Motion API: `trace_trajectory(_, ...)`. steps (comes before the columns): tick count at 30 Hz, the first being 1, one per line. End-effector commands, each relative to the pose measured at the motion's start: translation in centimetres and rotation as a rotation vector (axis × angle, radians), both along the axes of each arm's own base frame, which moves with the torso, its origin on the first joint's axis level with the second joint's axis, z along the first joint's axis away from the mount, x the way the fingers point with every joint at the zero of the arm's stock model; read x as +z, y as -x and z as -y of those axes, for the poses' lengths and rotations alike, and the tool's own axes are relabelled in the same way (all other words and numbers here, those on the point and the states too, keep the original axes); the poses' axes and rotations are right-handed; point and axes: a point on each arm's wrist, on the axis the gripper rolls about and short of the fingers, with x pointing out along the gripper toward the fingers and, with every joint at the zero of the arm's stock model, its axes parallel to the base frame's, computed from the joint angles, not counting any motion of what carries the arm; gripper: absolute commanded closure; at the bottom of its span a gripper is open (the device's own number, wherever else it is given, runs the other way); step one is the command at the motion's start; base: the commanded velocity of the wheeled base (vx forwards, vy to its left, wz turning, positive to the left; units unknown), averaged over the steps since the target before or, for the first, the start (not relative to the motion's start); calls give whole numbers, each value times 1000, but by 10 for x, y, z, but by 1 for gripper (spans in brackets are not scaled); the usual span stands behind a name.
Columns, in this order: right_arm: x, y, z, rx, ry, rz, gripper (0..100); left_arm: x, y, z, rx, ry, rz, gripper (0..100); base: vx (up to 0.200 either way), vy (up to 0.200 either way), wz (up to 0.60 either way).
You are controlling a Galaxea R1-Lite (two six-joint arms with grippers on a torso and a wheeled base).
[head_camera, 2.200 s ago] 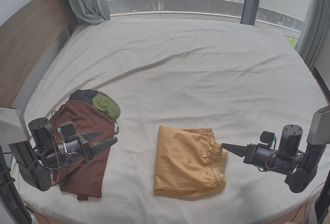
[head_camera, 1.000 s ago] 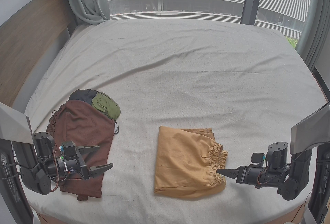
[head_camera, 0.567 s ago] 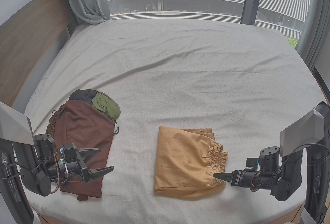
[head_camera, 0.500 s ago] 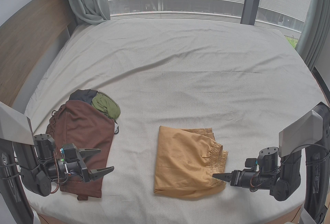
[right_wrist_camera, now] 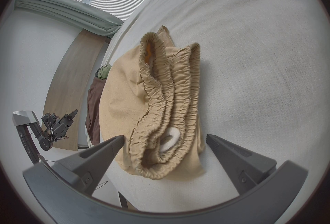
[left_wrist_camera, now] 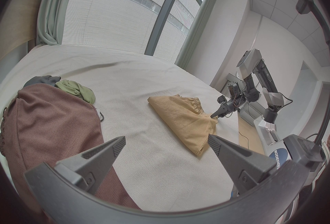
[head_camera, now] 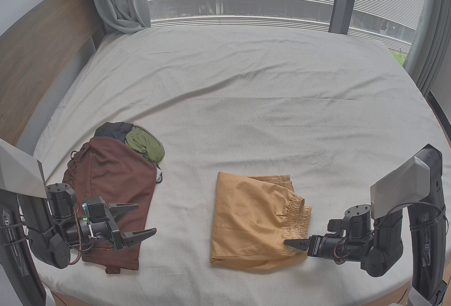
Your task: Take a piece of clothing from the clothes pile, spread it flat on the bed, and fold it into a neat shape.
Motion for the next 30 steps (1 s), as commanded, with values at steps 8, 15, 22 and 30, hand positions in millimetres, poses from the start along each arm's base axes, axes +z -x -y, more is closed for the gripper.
trace_trajectory(8, 14, 5, -31, 44, -99, -10, 0, -1, -1, -1, 3, 1, -1, 0, 0, 0, 0)
trace_trajectory(15, 17, -1, -30, 30, -109, 14, 0, -1, -1, 0, 1, 1, -3, 0, 0, 0, 0)
trace_trajectory(22, 16, -3, -29, 20, -108, 17, 0, -1, -1, 0, 1, 1, -1, 0, 0, 0, 0)
trace_trajectory(30, 12, -3, -29, 19, -104, 7, 100, -1, -1, 0, 1, 1, -3, 0, 0, 0, 0)
